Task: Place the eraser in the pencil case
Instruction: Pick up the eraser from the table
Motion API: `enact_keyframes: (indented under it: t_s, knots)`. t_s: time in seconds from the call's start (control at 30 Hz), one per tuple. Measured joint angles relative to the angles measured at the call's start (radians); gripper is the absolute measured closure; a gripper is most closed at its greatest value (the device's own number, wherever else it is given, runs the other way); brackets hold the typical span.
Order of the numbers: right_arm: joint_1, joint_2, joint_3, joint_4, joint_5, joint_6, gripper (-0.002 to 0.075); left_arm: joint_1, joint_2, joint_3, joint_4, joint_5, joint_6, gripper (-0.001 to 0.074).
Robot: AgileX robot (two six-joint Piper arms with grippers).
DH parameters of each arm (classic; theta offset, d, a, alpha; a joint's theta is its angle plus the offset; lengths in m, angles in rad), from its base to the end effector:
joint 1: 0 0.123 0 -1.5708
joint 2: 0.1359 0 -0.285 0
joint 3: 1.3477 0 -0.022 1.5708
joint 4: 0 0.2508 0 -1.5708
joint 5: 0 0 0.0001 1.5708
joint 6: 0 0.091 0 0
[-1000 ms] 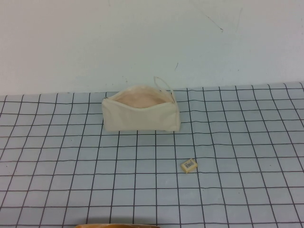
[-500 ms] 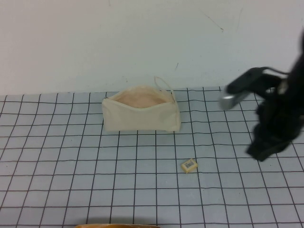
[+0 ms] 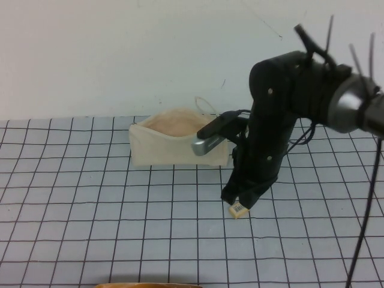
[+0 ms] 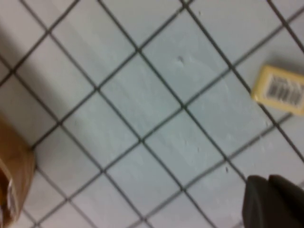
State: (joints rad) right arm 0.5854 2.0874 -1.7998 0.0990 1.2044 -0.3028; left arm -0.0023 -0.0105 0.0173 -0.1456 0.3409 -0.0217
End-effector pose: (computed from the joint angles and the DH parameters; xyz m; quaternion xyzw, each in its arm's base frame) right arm 0.3606 0.2491 0.2317 -0.4151 0.9047 0.0587 0.0753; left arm 0.0533 -0.0046 0.1775 -0.0472 0.7904 -0.0683 0.6069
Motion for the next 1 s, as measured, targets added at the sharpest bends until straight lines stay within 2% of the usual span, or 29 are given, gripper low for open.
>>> enact_keyframes:
  t_s: [0.13,0.2,0.27,0.43,0.53,0.77,1.0]
  knots:
    - [0.000,0.057,-0.014,0.013,-0.044,0.012,0.0723,0.000,0.000,0.000,0.000,0.000,0.000,0.0736]
    - [0.000,0.071,-0.016,0.016,-0.062,0.012,0.0692,0.000,0.000,0.000,0.000,0.000,0.000,0.0736]
    - [0.000,0.085,-0.016,0.025,-0.077,0.010,0.0621,0.000,0.000,0.000,0.000,0.000,0.000,0.0736]
    - [0.000,0.112,-0.016,0.018,-0.128,0.023,0.0286,0.000,0.000,0.000,0.000,0.000,0.000,0.0736]
    - [0.000,0.126,-0.016,-0.018,-0.160,0.050,0.0202,0.000,0.000,0.000,0.000,0.000,0.000,0.0736]
    - [0.000,0.169,-0.016,-0.112,-0.228,0.084,0.0212,0.002,0.000,0.000,0.000,0.000,0.000,0.0736]
    - [0.000,0.198,-0.019,-0.099,-0.244,0.086,0.0258,0.002,0.000,0.000,0.000,0.000,0.000,0.0736]
